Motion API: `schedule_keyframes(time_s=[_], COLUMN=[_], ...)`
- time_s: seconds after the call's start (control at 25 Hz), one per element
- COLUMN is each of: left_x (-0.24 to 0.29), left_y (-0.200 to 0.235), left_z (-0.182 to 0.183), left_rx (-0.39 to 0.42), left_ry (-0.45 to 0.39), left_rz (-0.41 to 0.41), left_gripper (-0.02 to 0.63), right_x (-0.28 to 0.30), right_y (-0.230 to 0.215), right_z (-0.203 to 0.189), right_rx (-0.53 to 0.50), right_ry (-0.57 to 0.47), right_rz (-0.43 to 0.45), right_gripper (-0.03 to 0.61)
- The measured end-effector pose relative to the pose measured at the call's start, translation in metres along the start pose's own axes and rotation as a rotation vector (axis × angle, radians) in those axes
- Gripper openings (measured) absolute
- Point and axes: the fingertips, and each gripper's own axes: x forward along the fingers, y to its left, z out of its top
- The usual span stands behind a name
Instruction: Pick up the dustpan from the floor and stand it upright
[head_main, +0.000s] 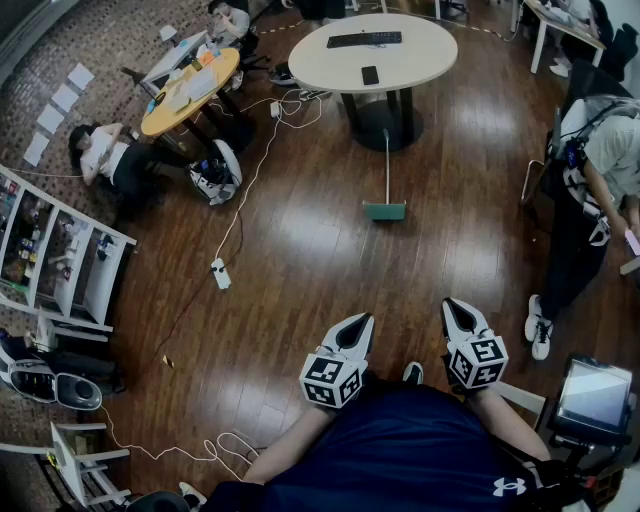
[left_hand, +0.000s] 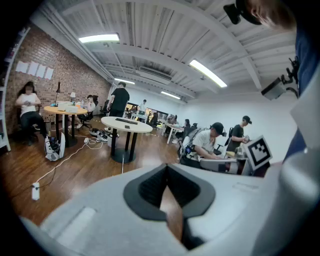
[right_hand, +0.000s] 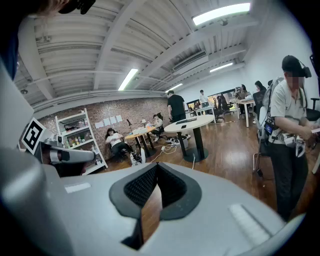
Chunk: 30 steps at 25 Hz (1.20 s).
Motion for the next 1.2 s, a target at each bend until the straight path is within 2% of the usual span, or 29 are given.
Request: schedule_keyframes(time_s=[0.16,0.4,0.52,0.8,1.04,1.2], left_x=[0.008,0.033,0.043,0.063,0.066,0.076], left_y=[0.003,0.038,0.067,0.131,0.173,0.188], left_z=[0.001,0.001,0.024,0.091,0.105,0.11], left_rx=[-0.013,-0.036,-0.037,-0.012,-0.027,-0.032], left_ry=[0.01,0.02,-0.008,-0.107,-0.111,-0.106], left_rz=[0.004,-0.017,-0.03,-0.079,-0.1,-0.094], left_gripper=[0.005,0.005,0.005,0.005,0.005,0.005], right_x=[0.007,0.041,0.066,0.136,0.17,0.182], right_y=[-0.006,-0.015,-0.01,0.021,0.043,0.04], right_z=[0.003,-0.001,0.013,0.077,0.083,0.086], right_rx=[0.004,0.01,0.001,-0.112,-0.153,-0.157], right_ry=[0.007,0.039,0.036,-0.025,-0.003,0.008], right_rz=[-0.001,-0.038,-0.061,-0.063,-0.072,-0.076], right_gripper=[0.011,0.011,0.011,0.011,0.011,0.011])
